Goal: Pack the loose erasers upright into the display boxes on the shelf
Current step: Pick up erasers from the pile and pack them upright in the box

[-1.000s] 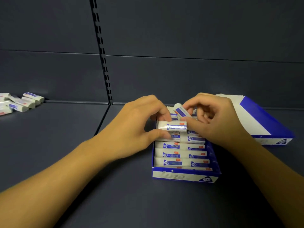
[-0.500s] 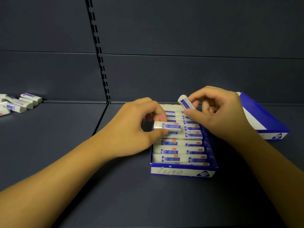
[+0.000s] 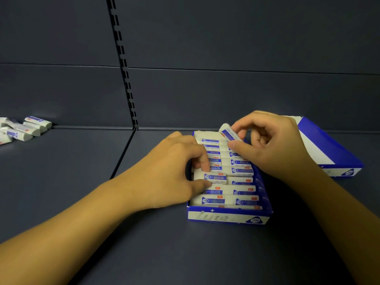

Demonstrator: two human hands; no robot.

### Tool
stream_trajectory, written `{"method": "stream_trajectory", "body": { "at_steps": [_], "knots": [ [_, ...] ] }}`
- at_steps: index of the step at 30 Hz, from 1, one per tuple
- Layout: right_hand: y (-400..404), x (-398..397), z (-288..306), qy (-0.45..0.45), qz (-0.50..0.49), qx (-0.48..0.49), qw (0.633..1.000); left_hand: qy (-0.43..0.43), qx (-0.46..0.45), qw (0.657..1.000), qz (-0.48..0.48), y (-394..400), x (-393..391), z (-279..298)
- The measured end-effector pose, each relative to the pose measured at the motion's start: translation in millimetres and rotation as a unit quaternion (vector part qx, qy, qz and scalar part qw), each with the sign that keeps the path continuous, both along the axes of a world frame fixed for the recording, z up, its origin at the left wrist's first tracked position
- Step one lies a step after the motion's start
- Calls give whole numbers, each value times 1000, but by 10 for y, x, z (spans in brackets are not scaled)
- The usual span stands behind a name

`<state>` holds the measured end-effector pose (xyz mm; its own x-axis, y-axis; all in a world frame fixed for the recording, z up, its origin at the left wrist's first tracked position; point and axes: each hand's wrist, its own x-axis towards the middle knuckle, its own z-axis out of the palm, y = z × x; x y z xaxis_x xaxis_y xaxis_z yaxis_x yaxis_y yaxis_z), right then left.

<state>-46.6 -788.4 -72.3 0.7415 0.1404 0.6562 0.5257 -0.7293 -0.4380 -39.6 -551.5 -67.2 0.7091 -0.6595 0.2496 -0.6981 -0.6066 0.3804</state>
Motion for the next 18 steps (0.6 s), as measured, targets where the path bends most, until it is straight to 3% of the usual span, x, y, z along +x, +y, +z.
{"method": "stream_trajectory", "body": {
  "at_steps": [5,11,18],
  "knots": [
    [5,2,-7,6,-4,-8,1000,23,13,1000,15,-7,-30,27],
    [17,-5,1,8,-5,-11,1000,52,-33,997,37,-2,-50,41],
    [47,-28,20,19,-6,-3,1000,21,3,998,51,26,-61,65]
  ]
}}
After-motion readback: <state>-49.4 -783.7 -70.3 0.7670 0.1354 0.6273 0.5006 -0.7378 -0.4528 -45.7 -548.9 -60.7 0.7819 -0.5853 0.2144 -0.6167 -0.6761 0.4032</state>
